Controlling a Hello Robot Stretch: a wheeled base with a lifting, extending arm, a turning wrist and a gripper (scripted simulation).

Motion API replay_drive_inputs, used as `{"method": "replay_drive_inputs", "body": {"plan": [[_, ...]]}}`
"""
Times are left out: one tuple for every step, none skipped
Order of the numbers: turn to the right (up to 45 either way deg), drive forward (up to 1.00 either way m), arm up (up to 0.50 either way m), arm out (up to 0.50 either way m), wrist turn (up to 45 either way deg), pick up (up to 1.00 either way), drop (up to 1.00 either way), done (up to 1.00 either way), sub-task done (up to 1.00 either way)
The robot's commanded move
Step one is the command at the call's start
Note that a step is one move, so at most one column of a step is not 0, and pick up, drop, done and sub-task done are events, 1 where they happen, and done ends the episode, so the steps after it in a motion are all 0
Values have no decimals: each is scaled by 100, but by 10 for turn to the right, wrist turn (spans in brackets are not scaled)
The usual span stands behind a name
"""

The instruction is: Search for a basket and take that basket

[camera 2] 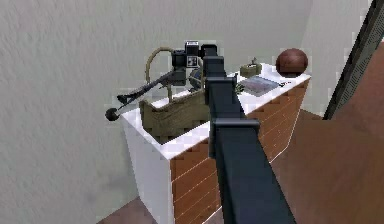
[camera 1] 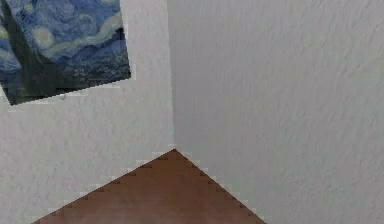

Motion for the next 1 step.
{"method": "replay_drive_inputs", "body": {"plan": [[0, 0, 0, 0, 450, 0, 0, 0, 0]]}}
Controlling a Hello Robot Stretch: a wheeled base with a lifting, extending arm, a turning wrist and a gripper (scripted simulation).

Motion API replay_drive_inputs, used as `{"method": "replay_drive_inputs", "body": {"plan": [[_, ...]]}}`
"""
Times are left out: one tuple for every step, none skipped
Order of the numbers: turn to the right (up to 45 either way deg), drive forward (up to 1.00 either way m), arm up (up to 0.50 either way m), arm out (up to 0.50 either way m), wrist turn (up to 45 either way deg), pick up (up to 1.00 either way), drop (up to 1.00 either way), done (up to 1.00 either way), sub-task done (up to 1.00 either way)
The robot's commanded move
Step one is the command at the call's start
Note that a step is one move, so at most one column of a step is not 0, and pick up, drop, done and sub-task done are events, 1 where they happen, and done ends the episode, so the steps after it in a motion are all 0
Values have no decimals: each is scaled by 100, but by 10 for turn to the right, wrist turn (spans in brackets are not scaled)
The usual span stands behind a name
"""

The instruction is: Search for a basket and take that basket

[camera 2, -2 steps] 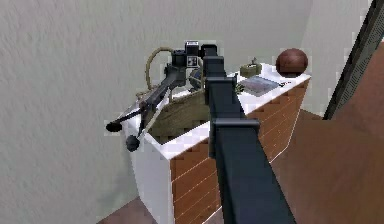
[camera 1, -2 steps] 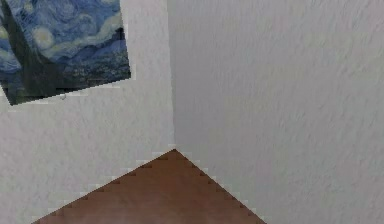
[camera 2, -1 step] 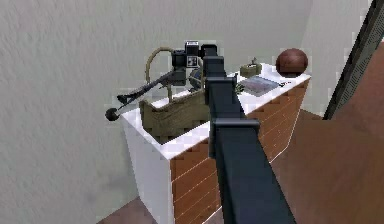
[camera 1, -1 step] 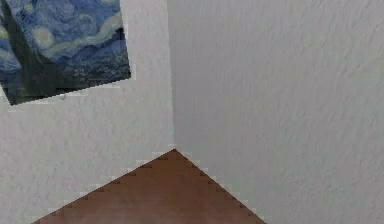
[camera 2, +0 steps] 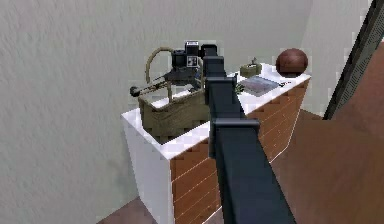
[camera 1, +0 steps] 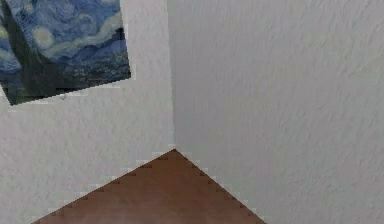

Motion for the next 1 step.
{"method": "replay_drive_inputs", "body": {"plan": [[0, 0, 0, 0, 90, 0, 0, 0, 0]]}}
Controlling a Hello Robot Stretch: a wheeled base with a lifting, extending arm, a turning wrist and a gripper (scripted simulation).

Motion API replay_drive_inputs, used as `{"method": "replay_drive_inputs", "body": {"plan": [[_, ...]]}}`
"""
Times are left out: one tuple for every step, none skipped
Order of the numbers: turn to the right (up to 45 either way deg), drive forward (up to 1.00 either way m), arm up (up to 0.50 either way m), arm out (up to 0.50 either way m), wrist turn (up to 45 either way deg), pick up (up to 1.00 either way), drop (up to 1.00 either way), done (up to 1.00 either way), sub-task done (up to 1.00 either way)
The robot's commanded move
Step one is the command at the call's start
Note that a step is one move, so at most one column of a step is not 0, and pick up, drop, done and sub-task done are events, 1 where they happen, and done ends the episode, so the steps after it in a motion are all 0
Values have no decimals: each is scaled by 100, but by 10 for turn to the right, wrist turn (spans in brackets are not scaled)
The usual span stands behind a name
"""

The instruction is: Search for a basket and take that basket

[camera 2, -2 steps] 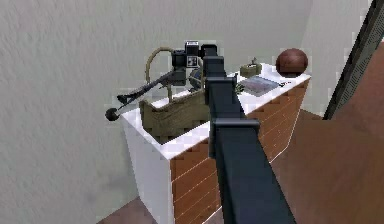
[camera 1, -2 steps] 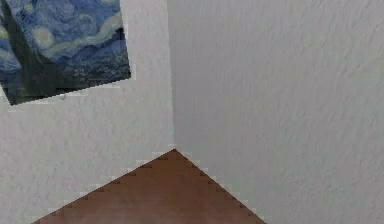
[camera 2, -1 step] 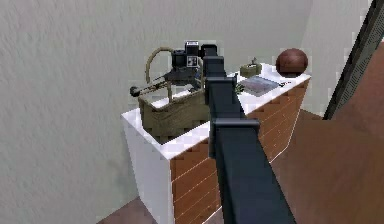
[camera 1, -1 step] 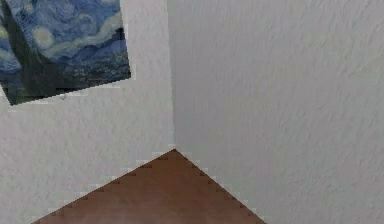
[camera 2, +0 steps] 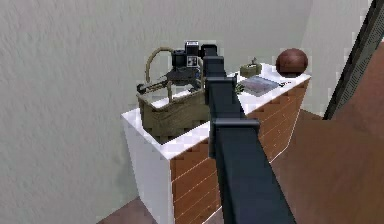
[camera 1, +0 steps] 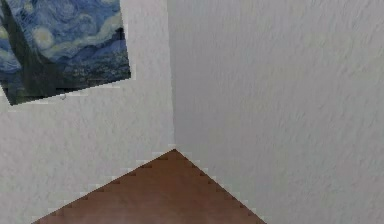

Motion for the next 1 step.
{"method": "replay_drive_inputs", "body": {"plan": [[0, 0, -24, 0, 0, 0, 0, 0, 0]]}}
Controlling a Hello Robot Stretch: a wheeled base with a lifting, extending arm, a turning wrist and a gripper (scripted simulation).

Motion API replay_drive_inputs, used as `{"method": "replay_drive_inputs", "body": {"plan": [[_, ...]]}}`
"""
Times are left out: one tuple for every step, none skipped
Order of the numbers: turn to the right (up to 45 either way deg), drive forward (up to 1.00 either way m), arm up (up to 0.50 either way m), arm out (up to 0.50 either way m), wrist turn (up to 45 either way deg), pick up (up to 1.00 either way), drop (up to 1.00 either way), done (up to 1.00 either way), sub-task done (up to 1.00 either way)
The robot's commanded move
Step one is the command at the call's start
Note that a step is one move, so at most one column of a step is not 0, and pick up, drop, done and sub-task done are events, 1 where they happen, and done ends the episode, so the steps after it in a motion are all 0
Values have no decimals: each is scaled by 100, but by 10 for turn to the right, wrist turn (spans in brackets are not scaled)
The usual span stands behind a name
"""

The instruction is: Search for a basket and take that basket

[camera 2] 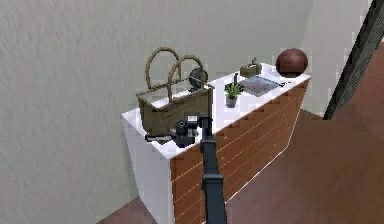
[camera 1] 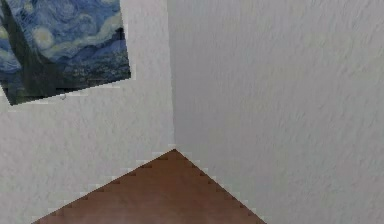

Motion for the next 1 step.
{"method": "replay_drive_inputs", "body": {"plan": [[0, 0, 0, 0, 0, 100, 0, 0, 0]]}}
